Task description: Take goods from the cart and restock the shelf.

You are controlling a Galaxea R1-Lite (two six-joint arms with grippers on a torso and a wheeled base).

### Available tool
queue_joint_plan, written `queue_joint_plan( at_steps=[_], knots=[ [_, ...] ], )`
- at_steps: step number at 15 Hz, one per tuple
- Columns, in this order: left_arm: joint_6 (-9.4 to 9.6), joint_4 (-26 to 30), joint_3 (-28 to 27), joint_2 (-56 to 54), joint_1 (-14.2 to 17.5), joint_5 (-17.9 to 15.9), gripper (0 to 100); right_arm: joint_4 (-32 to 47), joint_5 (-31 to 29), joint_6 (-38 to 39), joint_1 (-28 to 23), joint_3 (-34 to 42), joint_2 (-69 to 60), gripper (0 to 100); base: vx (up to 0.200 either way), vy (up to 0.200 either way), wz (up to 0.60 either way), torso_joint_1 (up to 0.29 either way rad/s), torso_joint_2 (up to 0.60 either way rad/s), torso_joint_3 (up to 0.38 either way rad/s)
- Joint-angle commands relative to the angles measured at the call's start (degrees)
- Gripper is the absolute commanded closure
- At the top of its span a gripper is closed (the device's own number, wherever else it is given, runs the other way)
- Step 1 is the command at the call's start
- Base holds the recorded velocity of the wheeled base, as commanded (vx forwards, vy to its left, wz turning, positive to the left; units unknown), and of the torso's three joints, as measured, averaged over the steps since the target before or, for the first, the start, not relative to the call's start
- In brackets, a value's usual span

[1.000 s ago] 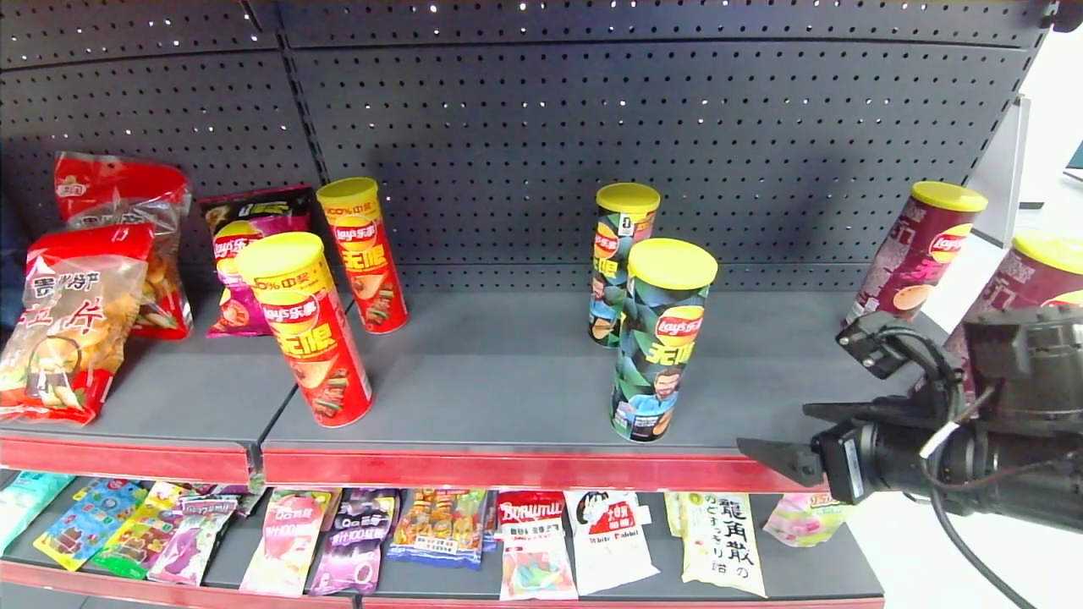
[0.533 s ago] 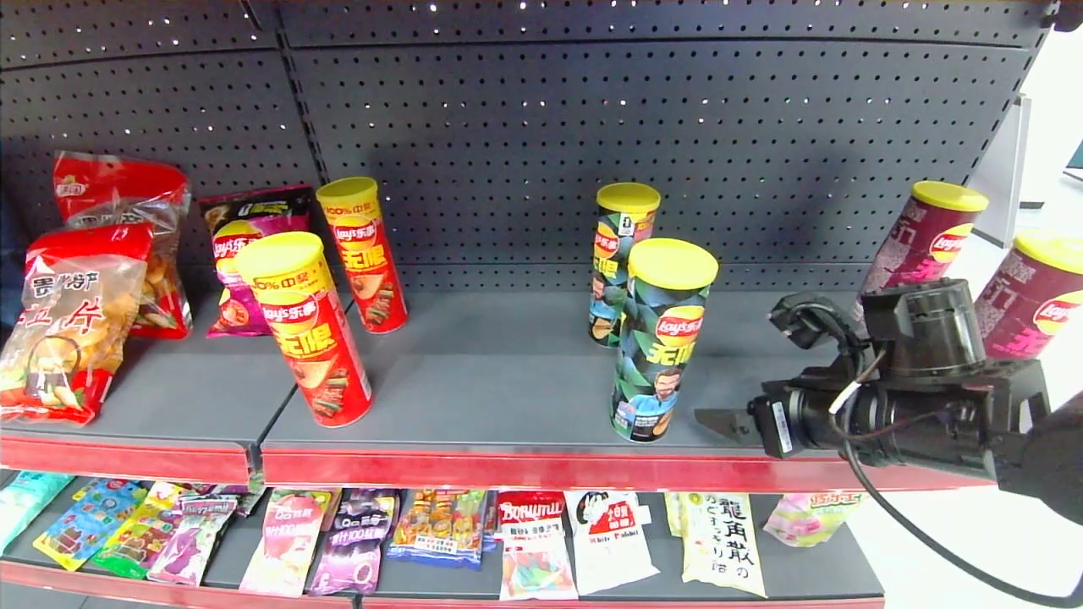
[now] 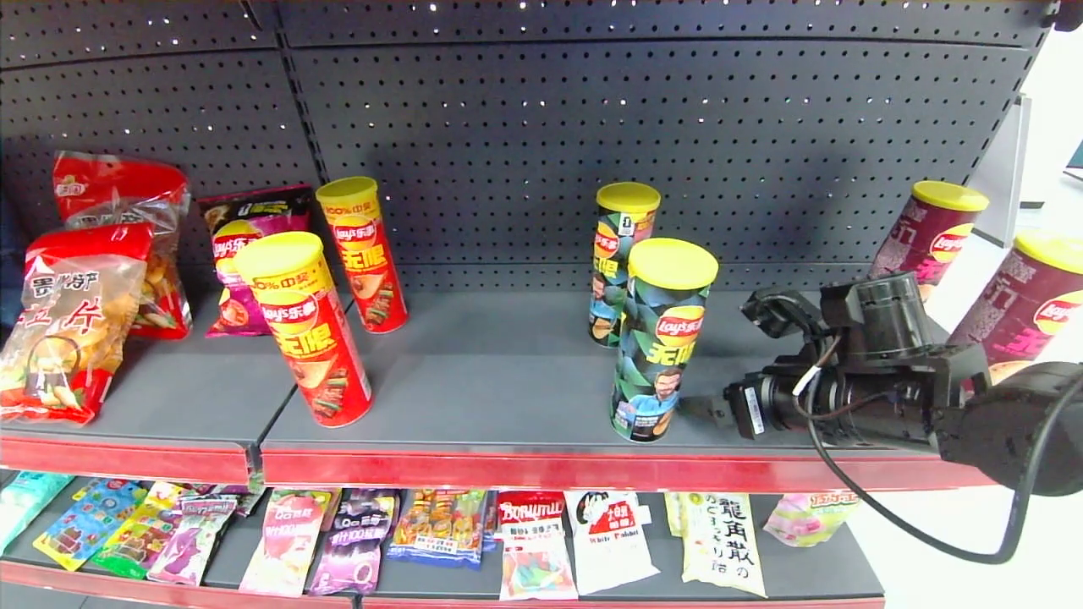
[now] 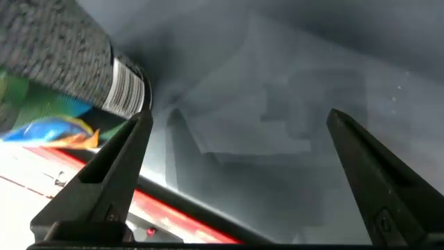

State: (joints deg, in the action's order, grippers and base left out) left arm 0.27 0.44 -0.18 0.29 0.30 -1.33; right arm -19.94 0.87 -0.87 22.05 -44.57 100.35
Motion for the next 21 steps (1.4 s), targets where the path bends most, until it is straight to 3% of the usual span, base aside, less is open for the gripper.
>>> queue_joint_plan(
  at_steps=[1,21],
  knots=[
    [0.0,0.0,0.01,-0.03,0.05,0.01,0,-0.01,0.01,-0.1,0.1,-0.69,0.98,0,0.0,0.0,0.0,0.0,0.0,0.0],
    [0.0,0.0,0.01,-0.03,0.05,0.01,0,-0.01,-0.07,-0.28,2.73,-1.31,1.86,0,0.0,0.0,0.0,0.0,0.0,0.0]
  ],
)
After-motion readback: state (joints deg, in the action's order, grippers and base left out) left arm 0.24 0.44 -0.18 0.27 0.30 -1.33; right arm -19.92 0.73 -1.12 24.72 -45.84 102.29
